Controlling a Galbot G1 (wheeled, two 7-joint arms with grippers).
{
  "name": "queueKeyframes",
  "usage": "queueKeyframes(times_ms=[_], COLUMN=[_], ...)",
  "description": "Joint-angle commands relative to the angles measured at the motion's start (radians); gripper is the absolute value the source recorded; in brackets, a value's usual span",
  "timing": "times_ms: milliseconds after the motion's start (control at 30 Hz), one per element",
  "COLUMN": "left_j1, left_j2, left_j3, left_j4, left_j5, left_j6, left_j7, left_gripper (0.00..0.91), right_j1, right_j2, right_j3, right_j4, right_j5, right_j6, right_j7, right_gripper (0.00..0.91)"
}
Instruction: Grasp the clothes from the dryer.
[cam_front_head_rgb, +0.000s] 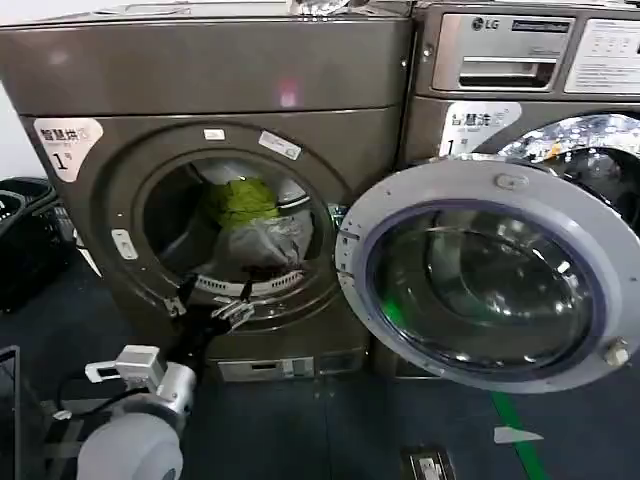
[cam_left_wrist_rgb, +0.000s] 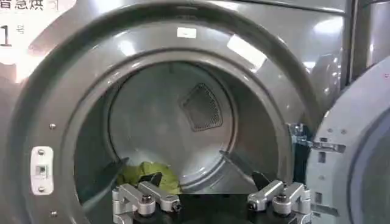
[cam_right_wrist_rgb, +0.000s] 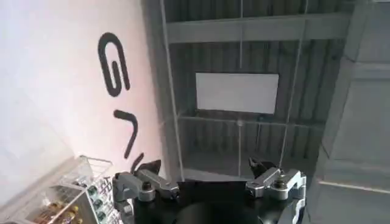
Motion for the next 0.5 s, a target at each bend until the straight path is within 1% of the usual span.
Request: queueKeyframes(times_ms=[33, 500], left_j1=[-0.001, -0.005], left_j2=[0.000, 0.004], left_j3=[-0.001, 0.000], left_j4=[0.003, 0.007], left_j5=[-0.001, -0.001], left_j6=[0.000, 0.000], left_j7=[0.000, 0.003], left_gripper=[0.907, 0.907], right_j1=[0.000, 0.006], right_j2=[0.001, 0.004], right_j3=[0.001, -0.004], right_j4=[0.001, 0.005], right_j5=[0.000, 0.001], right_j6=[0.007, 0.009], right_j7=[0.000, -0.002], right_gripper=[0.907, 0.907])
